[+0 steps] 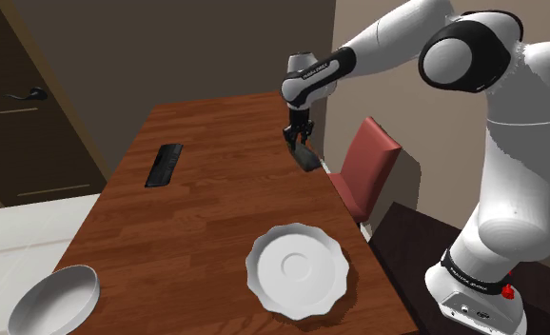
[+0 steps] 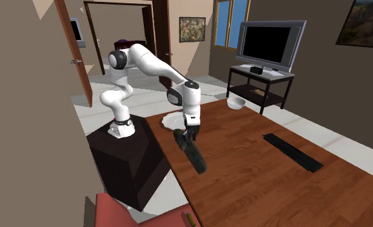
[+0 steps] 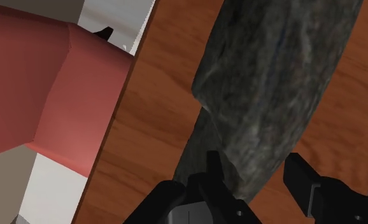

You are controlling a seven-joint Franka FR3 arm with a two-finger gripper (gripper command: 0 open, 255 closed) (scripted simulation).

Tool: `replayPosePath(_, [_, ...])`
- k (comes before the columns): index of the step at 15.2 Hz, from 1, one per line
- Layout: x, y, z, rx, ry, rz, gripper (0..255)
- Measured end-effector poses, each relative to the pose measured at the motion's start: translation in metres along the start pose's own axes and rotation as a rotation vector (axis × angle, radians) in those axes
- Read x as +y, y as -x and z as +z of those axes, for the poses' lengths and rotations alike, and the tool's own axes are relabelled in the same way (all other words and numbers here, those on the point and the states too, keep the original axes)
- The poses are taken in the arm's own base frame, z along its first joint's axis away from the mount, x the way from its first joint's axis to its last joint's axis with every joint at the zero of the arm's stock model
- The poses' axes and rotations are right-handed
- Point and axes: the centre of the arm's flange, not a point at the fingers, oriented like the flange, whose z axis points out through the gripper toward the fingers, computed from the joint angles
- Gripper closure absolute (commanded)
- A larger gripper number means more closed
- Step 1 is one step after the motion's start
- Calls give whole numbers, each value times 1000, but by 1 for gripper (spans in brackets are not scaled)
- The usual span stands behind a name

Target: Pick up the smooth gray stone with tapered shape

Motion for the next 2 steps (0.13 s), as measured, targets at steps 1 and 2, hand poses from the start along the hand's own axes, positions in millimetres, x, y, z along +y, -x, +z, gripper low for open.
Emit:
replayPosePath(1, [0, 1, -5, 0, 0, 0, 255])
replayPosePath(2, [1, 0, -8, 0, 0, 0, 255])
